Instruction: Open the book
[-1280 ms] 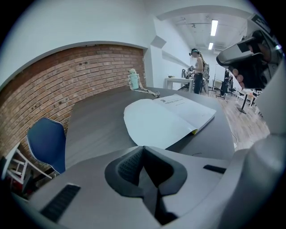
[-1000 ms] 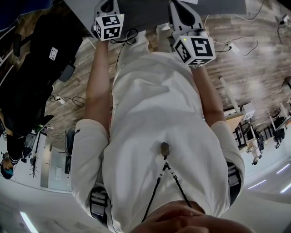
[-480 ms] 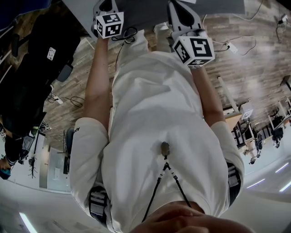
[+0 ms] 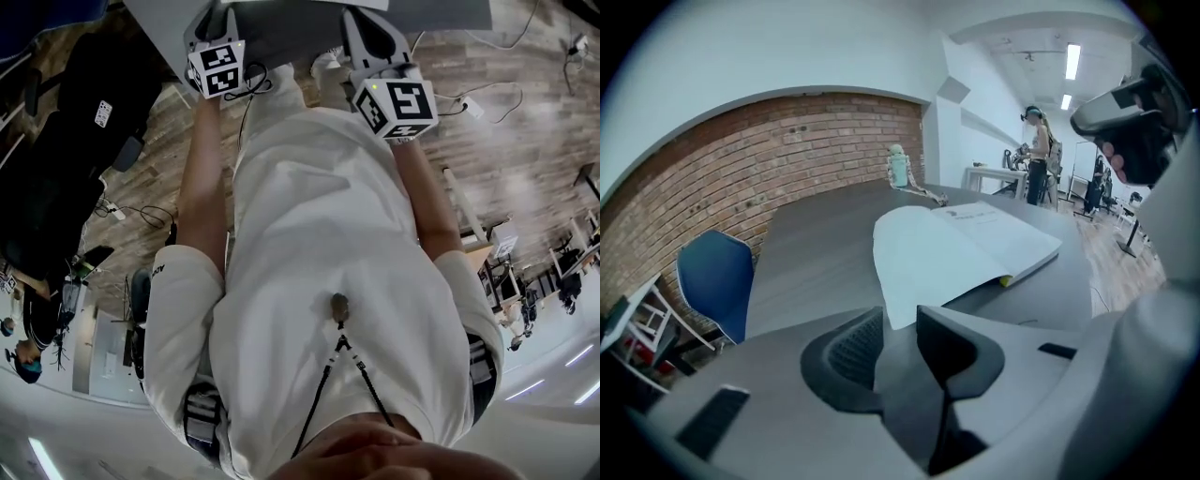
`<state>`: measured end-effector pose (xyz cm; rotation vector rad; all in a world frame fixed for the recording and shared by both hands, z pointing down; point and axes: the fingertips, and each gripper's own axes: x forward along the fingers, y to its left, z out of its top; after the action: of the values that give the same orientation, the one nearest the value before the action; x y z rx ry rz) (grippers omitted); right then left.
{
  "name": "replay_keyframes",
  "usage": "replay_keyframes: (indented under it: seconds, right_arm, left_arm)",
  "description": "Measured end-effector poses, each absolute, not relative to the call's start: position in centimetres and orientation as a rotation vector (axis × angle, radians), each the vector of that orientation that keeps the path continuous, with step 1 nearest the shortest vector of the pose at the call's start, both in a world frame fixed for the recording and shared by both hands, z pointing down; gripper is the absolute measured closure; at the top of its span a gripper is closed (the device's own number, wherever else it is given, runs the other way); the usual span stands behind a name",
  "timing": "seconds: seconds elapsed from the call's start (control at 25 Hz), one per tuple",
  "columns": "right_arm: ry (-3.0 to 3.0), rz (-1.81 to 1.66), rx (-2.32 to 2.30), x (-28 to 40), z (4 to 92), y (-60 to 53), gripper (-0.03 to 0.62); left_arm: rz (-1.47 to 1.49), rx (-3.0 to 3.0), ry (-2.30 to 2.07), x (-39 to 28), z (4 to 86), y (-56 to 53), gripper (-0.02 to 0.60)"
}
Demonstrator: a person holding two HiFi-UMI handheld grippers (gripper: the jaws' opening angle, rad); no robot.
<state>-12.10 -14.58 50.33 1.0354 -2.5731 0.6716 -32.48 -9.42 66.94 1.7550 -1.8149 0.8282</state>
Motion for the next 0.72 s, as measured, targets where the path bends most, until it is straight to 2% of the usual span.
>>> replay_keyframes:
  seconds: [0.28, 0.72]
  right_arm:
    - [-2.625, 0.649, 1.017, -9.7, 48.6, -14.3, 0.557]
    - [-2.723, 0.584, 1.041, -2.8, 43.6, -13.5, 0.557]
  left_arm:
    - [0.718, 1.860, -1.925, -27.3, 60.0, -10.2, 0.543]
    - [0.414, 2.139, -1.879, -14.6, 48.1, -13.4, 0.557]
